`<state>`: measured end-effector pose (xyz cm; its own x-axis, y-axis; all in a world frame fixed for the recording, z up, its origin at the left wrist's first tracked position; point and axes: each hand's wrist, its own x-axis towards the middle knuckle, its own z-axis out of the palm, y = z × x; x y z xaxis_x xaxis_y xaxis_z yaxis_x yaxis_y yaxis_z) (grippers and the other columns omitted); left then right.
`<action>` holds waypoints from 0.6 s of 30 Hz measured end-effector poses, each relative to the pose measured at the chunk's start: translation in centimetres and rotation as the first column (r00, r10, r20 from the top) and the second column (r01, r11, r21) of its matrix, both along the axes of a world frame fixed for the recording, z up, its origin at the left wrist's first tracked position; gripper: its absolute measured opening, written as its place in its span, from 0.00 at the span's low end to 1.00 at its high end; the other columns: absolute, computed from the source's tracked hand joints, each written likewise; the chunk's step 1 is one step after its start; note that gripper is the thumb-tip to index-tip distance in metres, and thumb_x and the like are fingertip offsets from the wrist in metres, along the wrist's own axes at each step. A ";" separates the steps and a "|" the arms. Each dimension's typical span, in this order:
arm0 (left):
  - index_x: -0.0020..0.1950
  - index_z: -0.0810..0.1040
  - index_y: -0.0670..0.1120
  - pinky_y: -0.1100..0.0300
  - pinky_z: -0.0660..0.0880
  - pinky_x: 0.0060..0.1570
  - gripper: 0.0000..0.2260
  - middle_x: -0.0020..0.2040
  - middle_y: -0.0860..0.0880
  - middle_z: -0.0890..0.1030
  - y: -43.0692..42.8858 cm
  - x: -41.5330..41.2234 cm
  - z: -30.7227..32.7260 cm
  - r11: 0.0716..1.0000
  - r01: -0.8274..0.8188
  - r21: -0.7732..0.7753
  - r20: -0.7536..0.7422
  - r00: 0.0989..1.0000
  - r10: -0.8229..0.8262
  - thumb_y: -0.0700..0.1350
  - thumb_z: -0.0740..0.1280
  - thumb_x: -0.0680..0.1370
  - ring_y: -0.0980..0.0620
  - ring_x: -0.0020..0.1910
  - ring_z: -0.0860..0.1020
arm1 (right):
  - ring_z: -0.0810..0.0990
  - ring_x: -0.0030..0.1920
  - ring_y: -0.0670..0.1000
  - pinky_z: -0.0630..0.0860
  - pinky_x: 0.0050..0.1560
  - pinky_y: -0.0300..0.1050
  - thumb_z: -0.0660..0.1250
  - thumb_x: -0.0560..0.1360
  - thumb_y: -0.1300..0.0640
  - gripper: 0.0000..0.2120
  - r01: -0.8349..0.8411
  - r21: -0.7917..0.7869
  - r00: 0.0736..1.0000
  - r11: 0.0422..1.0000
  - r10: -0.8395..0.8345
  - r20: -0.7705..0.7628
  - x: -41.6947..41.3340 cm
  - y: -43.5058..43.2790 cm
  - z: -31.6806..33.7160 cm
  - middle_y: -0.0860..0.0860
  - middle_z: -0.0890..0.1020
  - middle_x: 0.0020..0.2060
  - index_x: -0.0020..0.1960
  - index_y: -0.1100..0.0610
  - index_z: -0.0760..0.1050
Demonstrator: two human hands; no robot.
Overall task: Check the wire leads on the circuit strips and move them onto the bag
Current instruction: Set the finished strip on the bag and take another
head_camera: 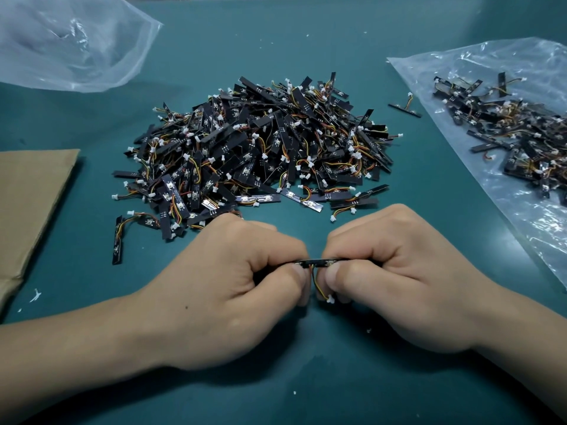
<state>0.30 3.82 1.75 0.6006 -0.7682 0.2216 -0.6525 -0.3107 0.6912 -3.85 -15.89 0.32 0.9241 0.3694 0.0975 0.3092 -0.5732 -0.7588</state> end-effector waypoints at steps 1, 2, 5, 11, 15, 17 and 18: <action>0.33 0.77 0.35 0.59 0.61 0.30 0.19 0.26 0.50 0.68 0.0 0.0 0.0 1.000 -0.001 -0.002 -0.004 1.000 0.001 0.47 0.56 0.73 0.49 0.26 0.66 | 0.73 0.31 0.55 0.71 0.33 0.54 0.64 0.73 0.57 0.12 0.001 0.003 1.000 1.000 -0.001 0.002 0.1 0.0 0.0 0.55 0.73 0.27 0.32 0.58 0.75; 0.33 0.77 0.35 0.58 0.61 0.29 0.19 0.26 0.49 0.69 -0.1 0.0 -0.1 1.000 -0.001 -0.006 -0.006 1.000 0.001 0.47 0.56 0.73 0.48 0.26 0.66 | 0.73 0.31 0.55 0.71 0.33 0.54 0.64 0.74 0.56 0.12 0.001 0.005 1.000 1.000 -0.001 0.003 0.1 -0.1 -0.1 0.55 0.73 0.27 0.32 0.58 0.75; 0.34 0.77 0.34 0.59 0.63 0.27 0.18 0.25 0.47 0.69 0.0 0.1 -0.4 0.999 -0.008 -0.040 -0.075 0.997 0.005 0.47 0.59 0.74 0.50 0.25 0.66 | 0.74 0.30 0.53 0.73 0.33 0.51 0.65 0.76 0.57 0.09 0.006 0.033 0.999 0.999 -0.007 0.046 -0.1 -0.1 -0.2 0.52 0.76 0.28 0.39 0.54 0.80; 0.39 0.76 0.30 0.70 0.65 0.29 0.15 0.27 0.48 0.70 0.8 0.2 -1.6 0.972 -0.141 -0.190 -0.381 0.923 0.059 0.42 0.63 0.76 0.56 0.27 0.67 | 0.76 0.30 0.50 0.73 0.32 0.44 0.71 0.76 0.58 0.09 0.061 0.168 0.964 0.984 -0.101 0.246 -0.6 0.0 -0.3 0.40 0.78 0.39 0.52 0.49 0.75; 0.38 0.74 0.26 0.70 0.65 0.27 0.16 0.26 0.44 0.70 0.7 0.3 -1.7 0.956 -0.171 -0.240 -0.474 0.880 0.038 0.41 0.62 0.75 0.55 0.25 0.66 | 0.77 0.32 0.48 0.74 0.34 0.42 0.74 0.75 0.59 0.12 0.077 0.128 0.956 0.989 -0.109 0.272 -0.3 0.2 -0.3 0.39 0.79 0.40 0.50 0.45 0.75; 0.38 0.73 0.25 0.69 0.64 0.26 0.16 0.26 0.39 0.69 0.7 0.3 -1.6 0.956 -0.158 -0.247 -0.471 0.882 0.024 0.40 0.62 0.74 0.51 0.26 0.65 | 0.77 0.33 0.49 0.74 0.35 0.42 0.74 0.76 0.59 0.13 0.083 0.118 0.953 0.990 -0.113 0.283 -0.3 0.2 -0.3 0.39 0.79 0.41 0.50 0.44 0.75; 0.38 0.73 0.25 0.69 0.64 0.27 0.17 0.26 0.39 0.69 0.8 0.3 -1.7 0.956 -0.154 -0.250 -0.472 0.882 0.018 0.41 0.62 0.74 0.51 0.25 0.65 | 0.77 0.34 0.49 0.74 0.37 0.41 0.73 0.76 0.59 0.12 0.088 0.109 0.950 0.990 -0.116 0.290 -0.3 0.2 -0.3 0.39 0.79 0.42 0.51 0.44 0.75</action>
